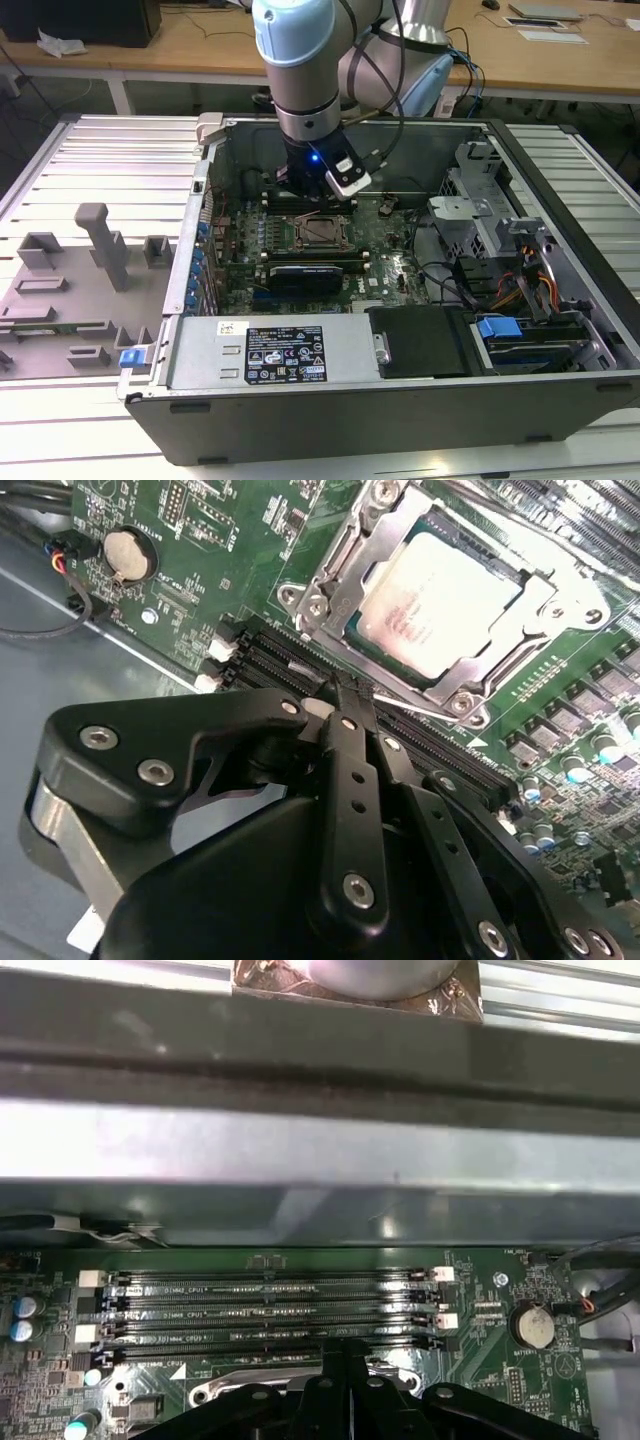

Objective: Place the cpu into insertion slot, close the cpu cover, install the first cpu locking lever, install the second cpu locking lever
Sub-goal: 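Install the first cpu locking lever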

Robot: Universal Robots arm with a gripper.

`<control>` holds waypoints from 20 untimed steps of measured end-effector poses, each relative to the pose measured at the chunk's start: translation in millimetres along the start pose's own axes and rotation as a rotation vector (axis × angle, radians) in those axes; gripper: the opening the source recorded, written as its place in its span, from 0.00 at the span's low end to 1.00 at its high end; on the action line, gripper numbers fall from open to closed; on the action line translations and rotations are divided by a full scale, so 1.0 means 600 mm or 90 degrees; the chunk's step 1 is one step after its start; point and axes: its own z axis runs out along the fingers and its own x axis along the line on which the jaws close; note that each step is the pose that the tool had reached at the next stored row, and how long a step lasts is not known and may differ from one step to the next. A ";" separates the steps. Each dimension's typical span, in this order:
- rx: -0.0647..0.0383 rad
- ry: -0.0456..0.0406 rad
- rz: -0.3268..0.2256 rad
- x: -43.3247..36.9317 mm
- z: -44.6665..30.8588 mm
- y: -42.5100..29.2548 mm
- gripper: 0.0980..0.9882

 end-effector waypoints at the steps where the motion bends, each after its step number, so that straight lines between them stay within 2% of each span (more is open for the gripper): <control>1: 0.003 -0.0001 0.000 0.000 0.001 0.004 0.01; 6: 0.016 -0.0033 0.014 0.000 0.004 0.008 0.01; 13: 0.022 -0.0066 0.030 0.001 0.007 0.016 0.01; 14: 0.029 -0.0079 0.035 0.001 0.008 0.016 0.01; 15: 0.033 -0.0088 0.039 0.002 0.010 0.016 0.01; 20: 0.041 -0.0128 0.058 0.003 0.019 0.015 0.01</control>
